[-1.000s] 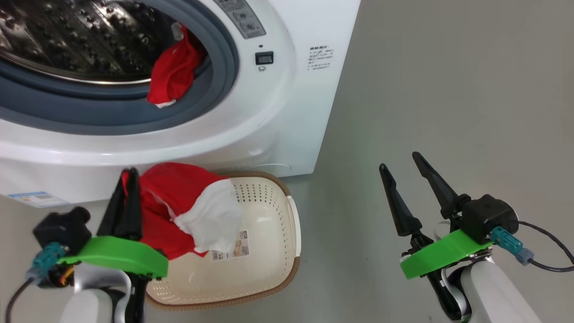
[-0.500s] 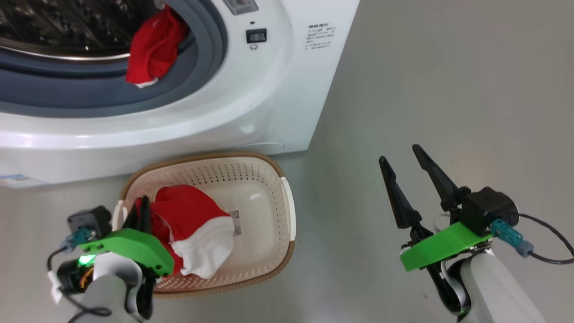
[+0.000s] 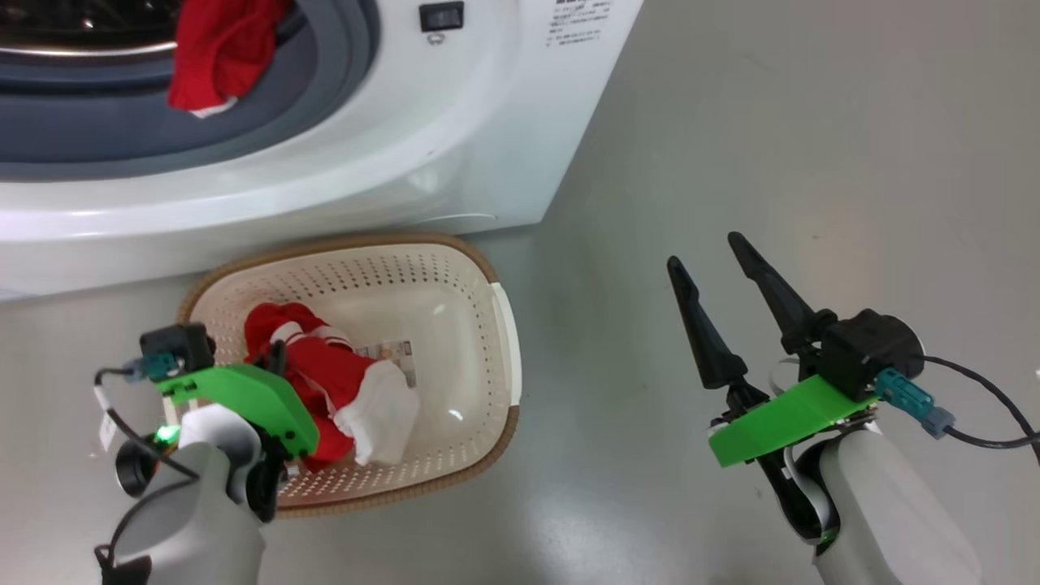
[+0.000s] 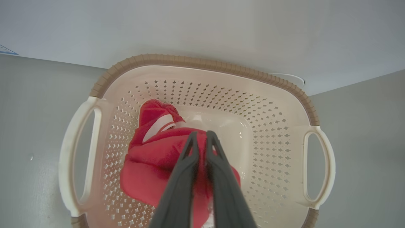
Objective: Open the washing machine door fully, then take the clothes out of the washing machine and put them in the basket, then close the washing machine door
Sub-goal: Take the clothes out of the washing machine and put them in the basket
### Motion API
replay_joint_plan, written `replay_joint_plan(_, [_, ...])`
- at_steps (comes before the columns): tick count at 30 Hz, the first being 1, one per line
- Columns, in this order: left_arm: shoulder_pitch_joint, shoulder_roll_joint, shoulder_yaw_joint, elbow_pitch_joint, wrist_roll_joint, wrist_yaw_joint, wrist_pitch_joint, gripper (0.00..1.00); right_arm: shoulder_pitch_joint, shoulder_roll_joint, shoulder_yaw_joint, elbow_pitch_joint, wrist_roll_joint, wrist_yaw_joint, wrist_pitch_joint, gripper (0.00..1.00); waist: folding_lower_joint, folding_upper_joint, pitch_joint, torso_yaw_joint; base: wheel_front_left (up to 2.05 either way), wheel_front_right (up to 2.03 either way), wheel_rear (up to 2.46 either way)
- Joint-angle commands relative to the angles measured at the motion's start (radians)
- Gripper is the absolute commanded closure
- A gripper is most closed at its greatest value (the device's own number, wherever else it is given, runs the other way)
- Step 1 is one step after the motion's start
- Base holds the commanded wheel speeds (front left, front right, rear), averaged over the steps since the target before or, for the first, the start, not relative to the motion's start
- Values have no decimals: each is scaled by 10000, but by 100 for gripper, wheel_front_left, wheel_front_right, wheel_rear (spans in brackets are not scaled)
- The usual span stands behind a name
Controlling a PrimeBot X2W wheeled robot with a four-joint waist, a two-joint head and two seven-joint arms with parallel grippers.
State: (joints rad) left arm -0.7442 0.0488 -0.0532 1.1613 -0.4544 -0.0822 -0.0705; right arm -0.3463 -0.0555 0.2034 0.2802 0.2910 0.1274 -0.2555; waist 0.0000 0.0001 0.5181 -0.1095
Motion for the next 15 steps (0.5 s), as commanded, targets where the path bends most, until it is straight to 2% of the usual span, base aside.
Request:
replay_joint_plan(1, [-120, 308, 149, 83, -44, -171, 2, 100, -36, 37, 301, -92, 68, 33, -63, 0, 0, -1, 193, -215, 0, 0, 0])
replay_joint_plan(10, [-355, 472, 73, 958, -269, -342, 172, 100, -234, 31, 526, 103, 204, 33, -63, 0, 0, -1, 273, -637, 0, 0, 0])
replay_joint_plan(11, [-350, 492, 41, 994, -246, -334, 116, 93, -236, 30, 531, 112, 201, 33, -63, 0, 0, -1, 258, -662, 0, 0, 0])
replay_joint_plan(12, [-338, 493, 40, 1025, -262, -337, 58, 67, -233, 28, 532, 125, 200, 33, -63, 0, 0, -1, 237, -676, 0, 0, 0])
replay_joint_plan(13, [-322, 484, 43, 1052, -287, -341, 6, 52, -228, 28, 523, 140, 199, 33, -63, 0, 0, -1, 210, -680, 0, 0, 0])
replay_joint_plan(14, [-304, 474, 12, 1073, -277, -346, -72, 0, -218, 27, 504, 158, 195, 33, -63, 0, 0, -1, 167, -671, 0, 0, 0])
replay_joint_plan(15, [-304, 474, 12, 1073, -277, -346, -72, 0, -218, 27, 504, 158, 195, 33, -63, 0, 0, -1, 167, -671, 0, 0, 0])
